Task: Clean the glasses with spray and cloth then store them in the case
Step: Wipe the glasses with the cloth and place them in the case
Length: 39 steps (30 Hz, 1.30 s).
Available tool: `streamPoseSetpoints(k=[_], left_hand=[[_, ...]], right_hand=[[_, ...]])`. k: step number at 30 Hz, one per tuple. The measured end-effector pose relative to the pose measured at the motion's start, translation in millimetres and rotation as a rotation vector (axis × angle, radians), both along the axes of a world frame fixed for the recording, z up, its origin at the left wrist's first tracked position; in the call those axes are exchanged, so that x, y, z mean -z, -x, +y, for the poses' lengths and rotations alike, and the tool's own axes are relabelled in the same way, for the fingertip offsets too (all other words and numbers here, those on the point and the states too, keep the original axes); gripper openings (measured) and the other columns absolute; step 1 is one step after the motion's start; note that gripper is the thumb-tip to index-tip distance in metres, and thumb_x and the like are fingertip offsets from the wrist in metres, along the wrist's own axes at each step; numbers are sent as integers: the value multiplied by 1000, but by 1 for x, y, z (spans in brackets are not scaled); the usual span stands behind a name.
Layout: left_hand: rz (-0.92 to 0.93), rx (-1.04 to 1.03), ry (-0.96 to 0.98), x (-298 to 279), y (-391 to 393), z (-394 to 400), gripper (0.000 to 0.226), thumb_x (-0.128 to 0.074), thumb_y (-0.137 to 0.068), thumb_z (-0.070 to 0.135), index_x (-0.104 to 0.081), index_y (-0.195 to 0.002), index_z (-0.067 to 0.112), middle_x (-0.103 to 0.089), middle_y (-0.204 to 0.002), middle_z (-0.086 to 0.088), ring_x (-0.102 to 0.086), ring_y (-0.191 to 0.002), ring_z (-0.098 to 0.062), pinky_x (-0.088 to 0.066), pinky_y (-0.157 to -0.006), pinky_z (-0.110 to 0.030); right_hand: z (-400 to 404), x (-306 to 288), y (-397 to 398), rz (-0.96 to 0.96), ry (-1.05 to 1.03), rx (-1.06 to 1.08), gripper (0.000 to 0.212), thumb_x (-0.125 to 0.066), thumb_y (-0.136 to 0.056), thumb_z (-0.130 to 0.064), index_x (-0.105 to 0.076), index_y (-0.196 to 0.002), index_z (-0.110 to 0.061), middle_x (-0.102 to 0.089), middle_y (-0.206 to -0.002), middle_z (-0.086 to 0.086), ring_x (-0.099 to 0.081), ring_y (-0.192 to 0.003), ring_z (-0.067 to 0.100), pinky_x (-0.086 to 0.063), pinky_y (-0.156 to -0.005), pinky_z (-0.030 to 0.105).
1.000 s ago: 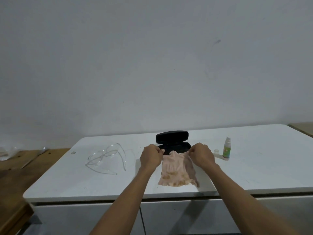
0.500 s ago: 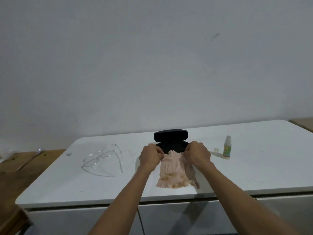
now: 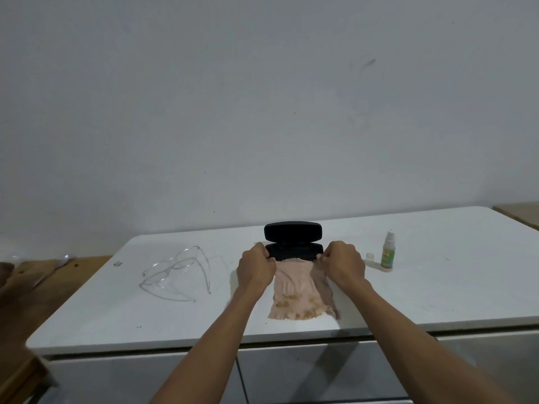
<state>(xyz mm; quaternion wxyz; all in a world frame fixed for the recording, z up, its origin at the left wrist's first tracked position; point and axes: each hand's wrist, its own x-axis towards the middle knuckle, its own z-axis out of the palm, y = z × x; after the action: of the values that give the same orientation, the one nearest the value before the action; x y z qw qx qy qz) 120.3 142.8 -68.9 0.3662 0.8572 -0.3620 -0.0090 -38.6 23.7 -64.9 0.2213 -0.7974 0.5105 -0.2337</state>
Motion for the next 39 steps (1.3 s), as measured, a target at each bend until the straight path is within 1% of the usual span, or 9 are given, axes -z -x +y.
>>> streamPoseSetpoints(k=[4, 9, 12, 15, 21, 25, 28, 34, 39], left_hand=[[43, 216, 16, -1, -1, 18, 13, -67, -76, 12, -68, -74, 24, -70, -74, 8, -68, -69, -14, -59, -67, -38], [15, 388, -44, -7, 3, 45, 7, -81, -73, 19, -77, -74, 25, -73, -82, 9, -61, -70, -4, -49, -68, -28], [-23, 422, -117, -9, 7, 62, 12, -84, -73, 27, -83, -85, 24, -73, -97, 4, -61, -86, -7, -52, -81, -30], [-117, 459, -145, -8, 11, 77, 22, -80, -71, 43, -83, -89, 30, -73, -103, 4, -64, -99, -12, -54, -88, -36], [-199, 445, -187, -5, 15, 95, 37, -69, -68, 56, -81, -94, 33, -70, -115, 6, -58, -113, -15, -54, -91, -44], [-234, 496, -267, -5, 22, 96, 54, -70, -77, 62, -70, -125, 37, -60, -142, 6, -44, -138, -18, -42, -108, -41], [-258, 527, -379, -4, 25, 94, 54, -64, -85, 65, -64, -132, 40, -51, -152, 10, -29, -150, -17, -36, -112, -42], [-286, 519, -333, -8, 24, 95, 60, -70, -67, 78, -74, -110, 36, -62, -131, 4, -48, -129, -17, -46, -100, -39], [-283, 481, -275, -10, 24, 83, 81, -65, -72, 81, -61, -136, 32, -56, -145, 3, -46, -135, -19, -42, -110, -41]], right_hand=[[10, -9, 12, -12, -12, -118, 13, -65, -85, -12, -78, -85, -13, -73, -86, 5, -69, -81, 26, -58, -69, 37], [23, -20, 33, 35, -62, -370, 15, -74, -81, -12, -72, -76, -26, -69, -78, -6, -67, -80, 15, -51, -66, 25], [32, -27, 48, 123, -92, -471, 14, -80, -81, -16, -79, -94, -20, -67, -84, -10, -61, -79, 7, -42, -65, 18], [40, -28, 60, 267, -113, -528, 43, -88, -75, -27, -77, -117, -21, -70, -104, -4, -62, -96, 16, -44, -81, 26], [49, -33, 72, 323, -107, -544, 55, -87, -78, -28, -71, -130, -19, -69, -128, 2, -60, -110, 22, -42, -86, 30], [51, -31, 74, 307, -59, -527, 57, -88, -75, -32, -71, -130, -28, -62, -137, 1, -57, -120, 24, -44, -89, 33], [52, -28, 71, 339, -70, -532, 54, -86, -76, -33, -71, -128, -32, -61, -138, 2, -55, -114, 22, -44, -90, 33], [50, -37, 73, 312, -86, -550, 42, -83, -81, -40, -77, -119, -24, -66, -122, -5, -57, -111, 16, -39, -88, 30], [41, -22, 61, 186, 35, -368, 44, -71, -89, -43, -69, -130, -27, -63, -141, 2, -60, -124, 24, -48, -99, 37]])
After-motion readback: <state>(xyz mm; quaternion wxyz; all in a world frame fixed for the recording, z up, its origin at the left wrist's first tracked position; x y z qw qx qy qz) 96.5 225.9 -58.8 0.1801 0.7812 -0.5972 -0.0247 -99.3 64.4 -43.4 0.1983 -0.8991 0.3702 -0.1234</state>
